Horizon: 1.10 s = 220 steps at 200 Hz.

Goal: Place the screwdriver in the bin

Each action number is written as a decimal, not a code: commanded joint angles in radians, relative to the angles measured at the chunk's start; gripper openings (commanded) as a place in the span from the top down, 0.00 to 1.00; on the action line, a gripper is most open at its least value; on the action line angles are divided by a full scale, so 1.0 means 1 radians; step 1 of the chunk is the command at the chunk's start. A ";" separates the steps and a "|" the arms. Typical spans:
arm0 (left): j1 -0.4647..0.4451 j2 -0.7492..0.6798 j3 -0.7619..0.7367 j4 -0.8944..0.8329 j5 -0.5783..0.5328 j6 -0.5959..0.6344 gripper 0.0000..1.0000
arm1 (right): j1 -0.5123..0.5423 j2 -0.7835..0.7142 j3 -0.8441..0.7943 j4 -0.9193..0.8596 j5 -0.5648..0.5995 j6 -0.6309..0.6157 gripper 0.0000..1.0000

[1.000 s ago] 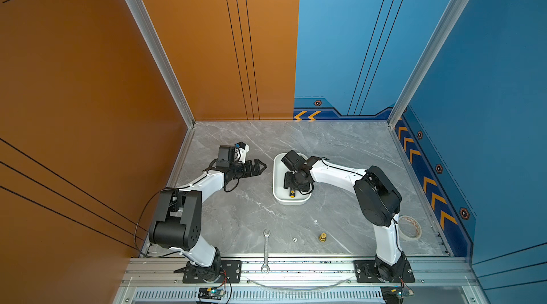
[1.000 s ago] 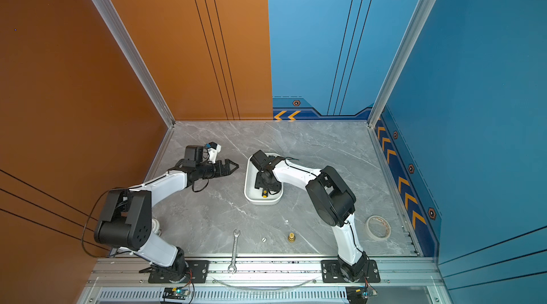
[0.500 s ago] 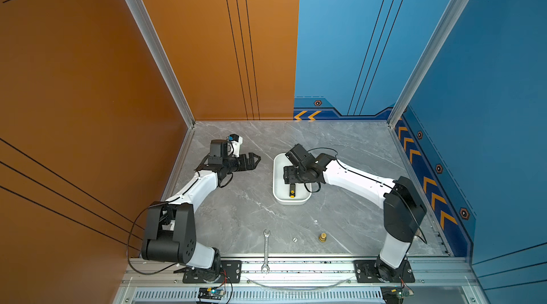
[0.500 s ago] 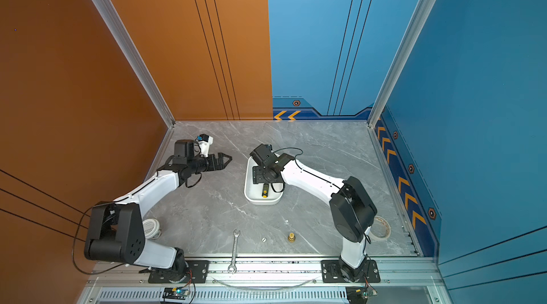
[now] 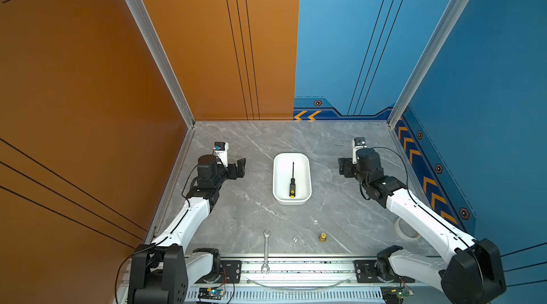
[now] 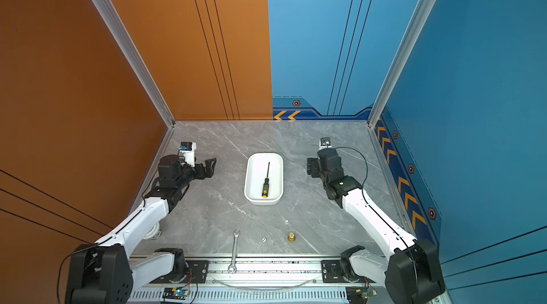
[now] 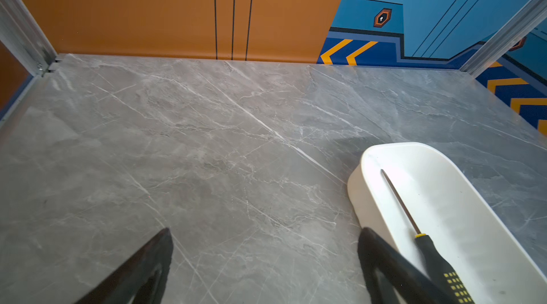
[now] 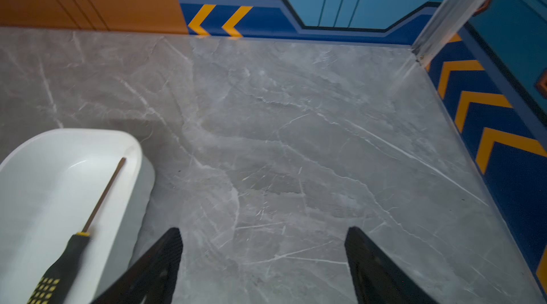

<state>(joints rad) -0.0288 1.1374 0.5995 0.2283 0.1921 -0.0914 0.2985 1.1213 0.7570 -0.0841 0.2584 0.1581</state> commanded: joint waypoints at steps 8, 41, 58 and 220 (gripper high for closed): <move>0.009 -0.015 -0.023 0.082 -0.066 0.080 0.02 | -0.134 -0.071 -0.187 0.334 0.012 -0.088 0.12; 0.013 0.021 -0.079 0.196 -0.096 0.132 0.02 | -0.235 -0.023 -0.353 0.562 -0.024 -0.083 0.10; 0.022 0.050 -0.101 0.248 -0.129 0.131 0.02 | -0.254 0.049 -0.404 0.676 -0.043 -0.078 0.10; 0.072 0.349 -0.197 0.598 -0.115 0.085 0.02 | -0.246 0.426 -0.397 1.020 -0.047 -0.097 0.08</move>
<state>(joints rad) 0.0387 1.4452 0.4164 0.7422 0.0639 -0.0006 0.0586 1.5448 0.3313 0.9531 0.2138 0.0738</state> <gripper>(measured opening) 0.979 0.911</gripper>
